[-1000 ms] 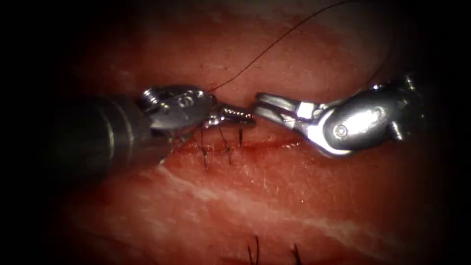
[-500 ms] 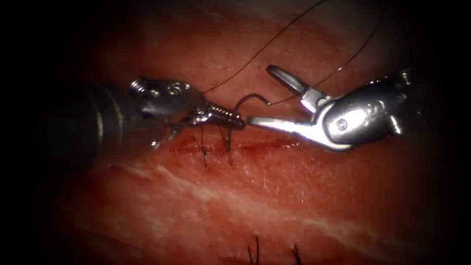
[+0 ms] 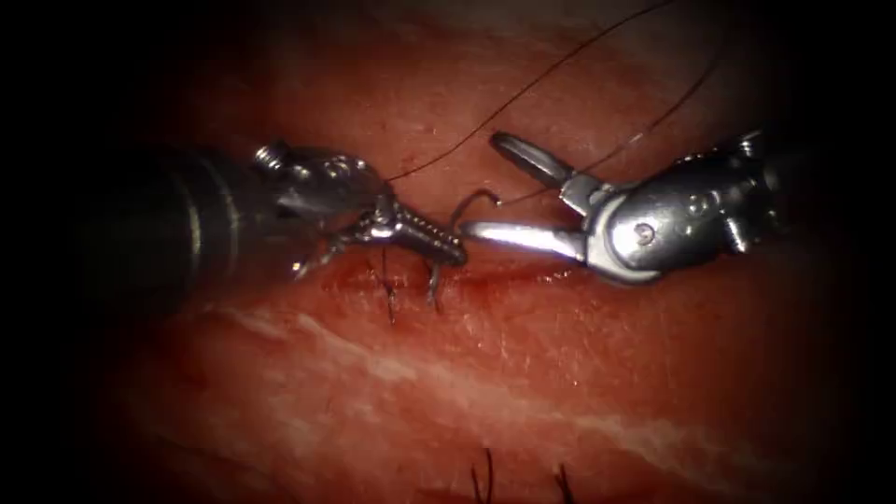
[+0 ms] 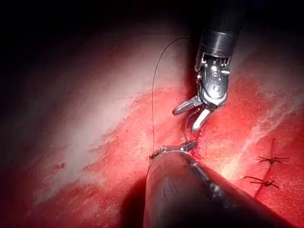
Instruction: Wound Closure
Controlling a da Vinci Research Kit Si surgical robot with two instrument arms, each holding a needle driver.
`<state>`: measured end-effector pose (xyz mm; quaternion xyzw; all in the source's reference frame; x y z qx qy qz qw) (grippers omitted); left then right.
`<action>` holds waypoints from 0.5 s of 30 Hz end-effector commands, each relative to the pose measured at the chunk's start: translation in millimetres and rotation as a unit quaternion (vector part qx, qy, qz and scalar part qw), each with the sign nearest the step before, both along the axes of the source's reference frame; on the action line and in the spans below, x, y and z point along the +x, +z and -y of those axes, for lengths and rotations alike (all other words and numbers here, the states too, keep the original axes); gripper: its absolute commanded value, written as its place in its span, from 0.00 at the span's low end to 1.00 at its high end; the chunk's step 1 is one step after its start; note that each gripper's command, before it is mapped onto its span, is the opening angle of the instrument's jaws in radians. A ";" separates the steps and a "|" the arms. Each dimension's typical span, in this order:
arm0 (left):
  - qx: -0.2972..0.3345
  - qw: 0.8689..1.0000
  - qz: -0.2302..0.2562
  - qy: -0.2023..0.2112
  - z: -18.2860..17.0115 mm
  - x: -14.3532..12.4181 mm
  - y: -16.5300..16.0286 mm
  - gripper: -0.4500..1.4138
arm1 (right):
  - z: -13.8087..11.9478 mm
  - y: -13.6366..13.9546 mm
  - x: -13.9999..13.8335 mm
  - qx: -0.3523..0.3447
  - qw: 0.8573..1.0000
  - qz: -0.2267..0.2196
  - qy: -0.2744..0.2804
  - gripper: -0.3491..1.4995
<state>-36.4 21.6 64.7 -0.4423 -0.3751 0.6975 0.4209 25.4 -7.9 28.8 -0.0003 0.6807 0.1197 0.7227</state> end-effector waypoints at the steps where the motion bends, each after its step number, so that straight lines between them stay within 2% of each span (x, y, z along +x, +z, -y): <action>1: 0.000 1.000 0.000 -0.001 0.3 -0.7 0.8 0.00 | 1.3 0.9 0.3 0.009 1.000 0.000 -0.001 0.35; 4: 0.000 1.000 0.002 -0.001 0.3 -0.8 0.8 0.00 | 1.4 1.3 0.6 0.014 1.000 0.003 -0.003 0.32; 15: -0.004 1.000 0.003 0.001 0.5 -0.7 0.7 0.00 | 1.6 1.3 1.5 0.020 1.000 0.005 -0.008 0.31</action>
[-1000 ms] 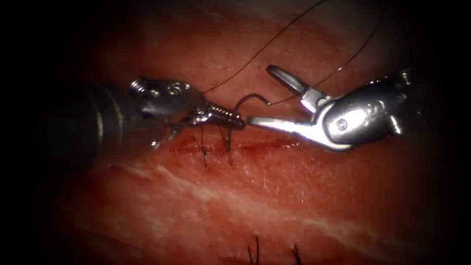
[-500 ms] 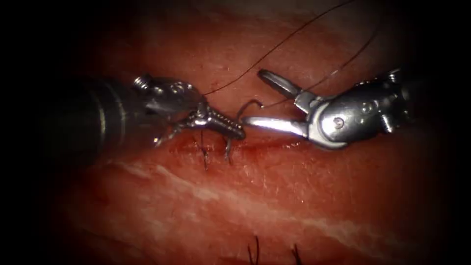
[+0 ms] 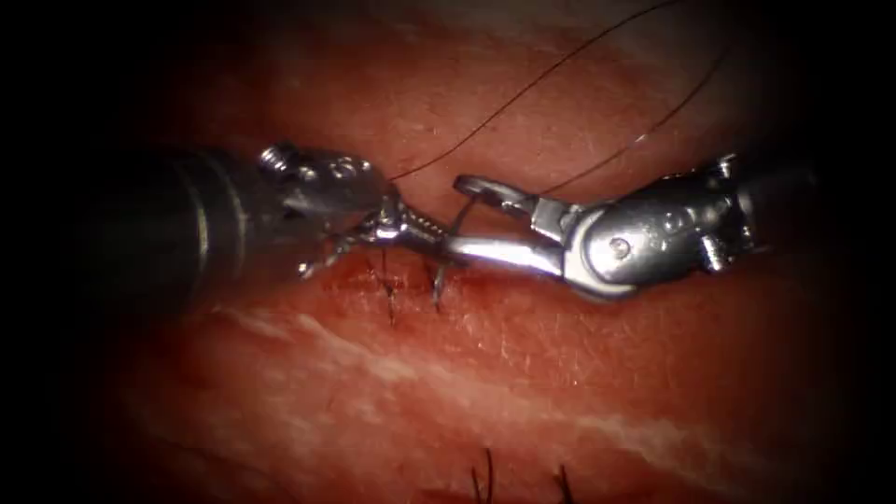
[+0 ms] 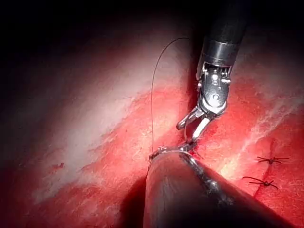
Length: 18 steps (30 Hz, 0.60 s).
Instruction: Wound Closure
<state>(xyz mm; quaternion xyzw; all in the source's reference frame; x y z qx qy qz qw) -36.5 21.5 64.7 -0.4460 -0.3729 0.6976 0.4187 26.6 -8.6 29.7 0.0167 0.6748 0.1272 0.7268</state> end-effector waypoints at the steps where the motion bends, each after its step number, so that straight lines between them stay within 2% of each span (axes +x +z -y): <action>1: -0.003 1.000 0.001 0.003 0.3 -0.6 0.7 0.00 | 0.9 0.4 0.2 0.002 1.000 0.000 -0.001 0.32; 10: -0.009 1.000 0.004 0.007 0.6 -0.7 0.5 0.00 | 0.5 0.2 0.3 0.003 1.000 -0.003 0.004 0.32; 14: -0.012 1.000 0.006 0.010 0.8 -0.9 0.2 0.00 | 0.5 0.2 0.5 0.003 1.000 -0.004 0.006 0.27; 18: -0.012 1.000 0.008 0.011 0.8 -1.0 0.1 0.00 | 0.4 0.2 0.5 0.003 1.000 -0.004 0.006 0.18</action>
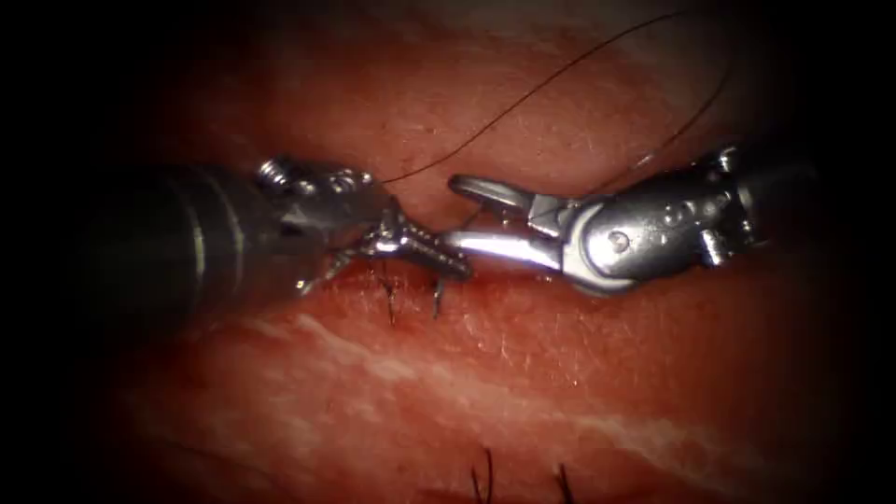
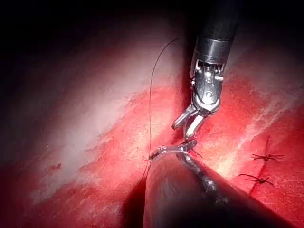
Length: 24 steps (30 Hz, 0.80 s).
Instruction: Wound Closure
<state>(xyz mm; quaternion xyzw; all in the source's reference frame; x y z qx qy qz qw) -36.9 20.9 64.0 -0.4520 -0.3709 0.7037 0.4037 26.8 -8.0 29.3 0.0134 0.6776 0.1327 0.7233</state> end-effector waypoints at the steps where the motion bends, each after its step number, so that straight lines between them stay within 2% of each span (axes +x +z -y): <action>1: 0.001 1.000 0.001 0.001 0.3 -0.7 0.8 0.00 | 1.0 0.6 0.3 0.002 1.000 0.000 -0.001 0.16; 3: 0.001 1.000 0.002 0.001 0.3 -0.7 0.8 0.00 | 1.0 0.6 0.3 0.002 1.000 0.000 -0.001 0.11; 5: 0.001 1.000 0.002 0.002 0.3 -0.7 0.8 0.00 | 1.0 0.6 0.3 0.002 1.000 0.000 -0.001 0.00; 11: -0.019 1.000 -0.001 0.002 0.4 -0.9 0.9 0.00 | 0.8 0.5 0.0 0.002 1.000 -0.003 0.000 0.00; 12: -0.047 0.999 -0.007 0.003 0.3 -1.1 1.0 0.08 | 0.8 0.5 -0.1 0.002 1.000 -0.004 0.001 0.00; 15: -0.096 0.995 -0.014 0.006 0.0 -1.5 1.2 0.56 | 0.5 0.3 -0.5 0.003 1.000 -0.009 0.002 0.00; 16: -0.106 0.994 -0.016 0.006 -0.1 -1.7 1.3 0.65 | 0.4 0.3 -0.7 0.003 1.000 -0.009 0.002 0.00; 19: -0.117 0.993 -0.016 0.010 0.0 -1.9 1.6 0.83 | 0.2 0.2 -1.3 0.004 1.000 -0.009 0.001 0.00; 24: -0.126 0.992 -0.015 0.012 -0.1 -1.8 1.6 0.88 | 0.0 0.4 -1.8 0.005 1.000 -0.007 0.002 0.00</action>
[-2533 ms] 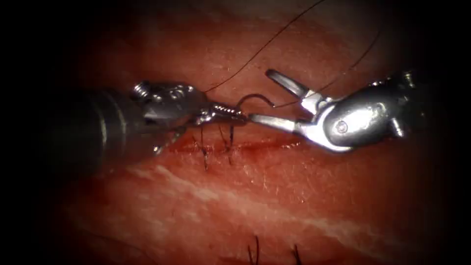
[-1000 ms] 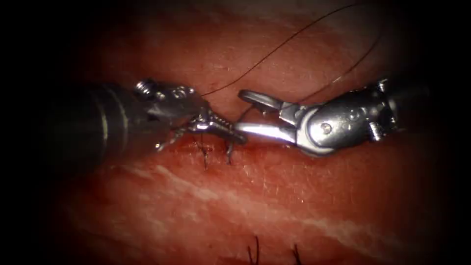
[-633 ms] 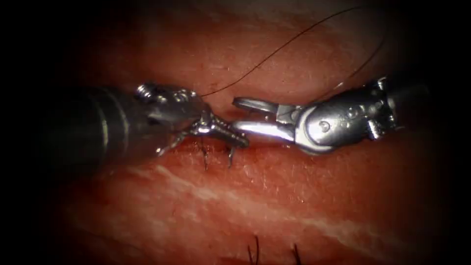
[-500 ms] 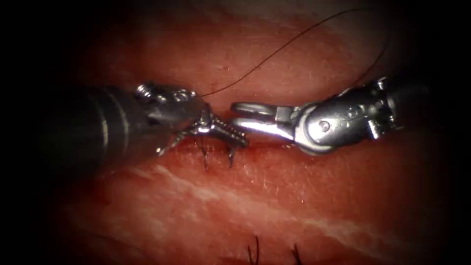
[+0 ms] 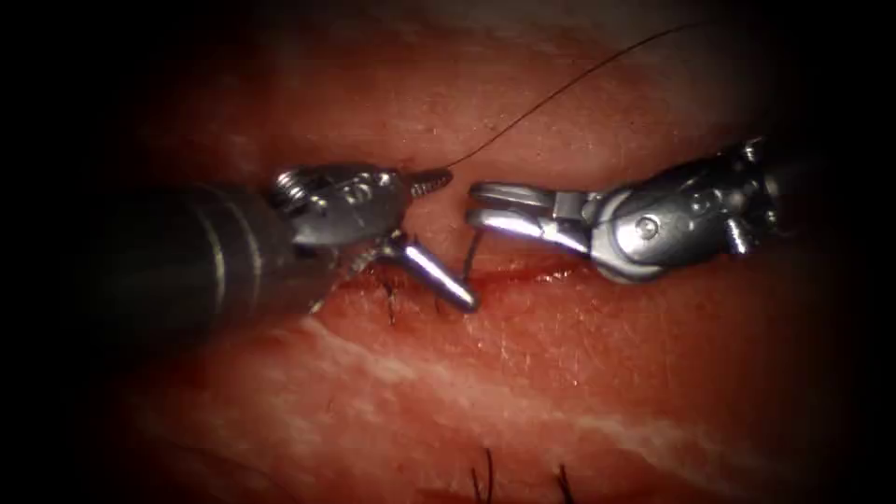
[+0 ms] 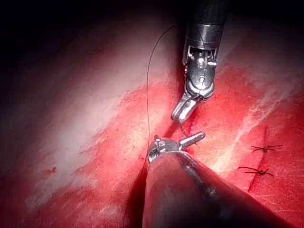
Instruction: Wound Closure
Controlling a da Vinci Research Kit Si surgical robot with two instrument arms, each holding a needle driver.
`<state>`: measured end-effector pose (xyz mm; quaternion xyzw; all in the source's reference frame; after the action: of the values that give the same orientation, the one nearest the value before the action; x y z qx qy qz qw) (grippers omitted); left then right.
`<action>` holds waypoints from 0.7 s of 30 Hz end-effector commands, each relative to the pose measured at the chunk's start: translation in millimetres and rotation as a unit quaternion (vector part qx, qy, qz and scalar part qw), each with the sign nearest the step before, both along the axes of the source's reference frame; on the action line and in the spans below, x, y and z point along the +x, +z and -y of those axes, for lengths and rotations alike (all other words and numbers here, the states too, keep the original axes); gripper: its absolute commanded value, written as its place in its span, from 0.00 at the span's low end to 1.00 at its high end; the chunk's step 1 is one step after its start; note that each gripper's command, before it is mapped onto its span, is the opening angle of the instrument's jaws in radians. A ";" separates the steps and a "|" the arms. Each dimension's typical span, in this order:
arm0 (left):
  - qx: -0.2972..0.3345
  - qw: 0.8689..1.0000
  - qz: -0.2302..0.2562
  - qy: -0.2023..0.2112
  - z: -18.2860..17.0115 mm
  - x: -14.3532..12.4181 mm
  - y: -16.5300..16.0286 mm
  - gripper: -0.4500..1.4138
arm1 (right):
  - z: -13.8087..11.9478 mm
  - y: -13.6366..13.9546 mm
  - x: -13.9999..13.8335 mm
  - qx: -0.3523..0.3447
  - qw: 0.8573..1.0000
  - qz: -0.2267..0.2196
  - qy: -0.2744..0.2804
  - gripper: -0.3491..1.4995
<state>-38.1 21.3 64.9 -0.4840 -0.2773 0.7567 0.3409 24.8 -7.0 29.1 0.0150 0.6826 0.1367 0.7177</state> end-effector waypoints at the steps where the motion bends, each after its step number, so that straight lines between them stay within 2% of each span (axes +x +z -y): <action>1: 0.001 1.000 0.001 0.001 0.2 -0.7 0.8 0.88 | 1.0 0.7 0.2 0.002 1.000 0.001 -0.001 0.00; 5: 0.001 1.000 0.000 0.000 0.1 -0.4 0.8 0.88 | 0.9 0.6 -0.1 0.005 1.000 0.001 -0.001 0.00; 12: -0.066 0.998 -0.009 0.013 0.8 0.3 1.1 0.83 | 0.5 2.1 -0.6 -0.037 0.998 0.030 -0.032 0.00; 21: -0.098 0.994 -0.047 0.022 5.9 -1.2 2.7 0.70 | -0.7 4.1 -0.9 -0.099 0.991 0.061 -0.061 0.00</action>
<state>-38.9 15.1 67.1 -0.4683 -0.1911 0.8138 0.2863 23.6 -5.6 32.6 -0.0258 0.6445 0.0215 0.7639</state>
